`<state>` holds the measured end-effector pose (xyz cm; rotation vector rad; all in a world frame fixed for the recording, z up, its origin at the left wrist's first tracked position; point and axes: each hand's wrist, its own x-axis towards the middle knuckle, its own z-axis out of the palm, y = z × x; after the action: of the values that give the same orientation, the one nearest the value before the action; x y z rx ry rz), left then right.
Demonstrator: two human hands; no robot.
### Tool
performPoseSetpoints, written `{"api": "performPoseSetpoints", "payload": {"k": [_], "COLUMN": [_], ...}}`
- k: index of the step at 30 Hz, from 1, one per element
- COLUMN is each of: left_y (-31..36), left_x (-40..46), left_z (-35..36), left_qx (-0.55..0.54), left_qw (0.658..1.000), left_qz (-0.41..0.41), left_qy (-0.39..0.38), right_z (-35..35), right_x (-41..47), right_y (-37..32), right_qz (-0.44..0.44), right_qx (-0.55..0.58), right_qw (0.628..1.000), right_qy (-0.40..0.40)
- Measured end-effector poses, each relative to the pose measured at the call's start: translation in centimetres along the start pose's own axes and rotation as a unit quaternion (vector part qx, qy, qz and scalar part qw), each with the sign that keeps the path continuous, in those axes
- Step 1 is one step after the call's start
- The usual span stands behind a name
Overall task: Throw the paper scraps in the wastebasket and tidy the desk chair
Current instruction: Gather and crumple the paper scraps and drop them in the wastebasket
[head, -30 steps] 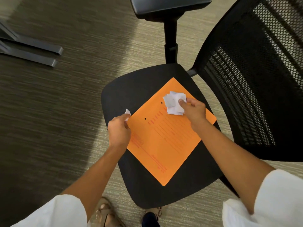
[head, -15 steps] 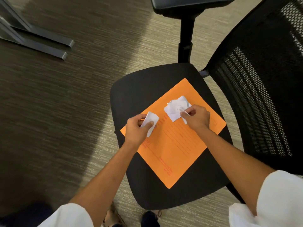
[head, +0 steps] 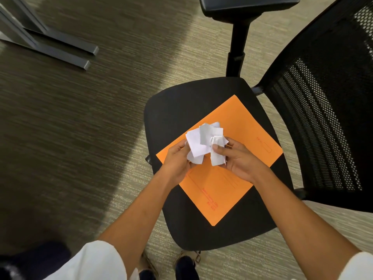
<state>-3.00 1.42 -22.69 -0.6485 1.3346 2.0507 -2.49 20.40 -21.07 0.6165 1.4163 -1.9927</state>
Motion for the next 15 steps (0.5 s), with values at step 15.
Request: {"api": "performPoseSetpoints", "payload": {"k": [15], "left_y": [1.5], "left_x": [-5.0], "left_z": [-6.5], "left_qx": [0.082], "left_qw": [0.996], "left_qz": [0.024], "left_qy": [-0.032], "right_z": [8.4], "right_x": [0.4], "right_y": [1.2], "right_qz": [0.01], "right_qx": [-0.307], "right_qw": [0.95], "right_qy": [0.065]}}
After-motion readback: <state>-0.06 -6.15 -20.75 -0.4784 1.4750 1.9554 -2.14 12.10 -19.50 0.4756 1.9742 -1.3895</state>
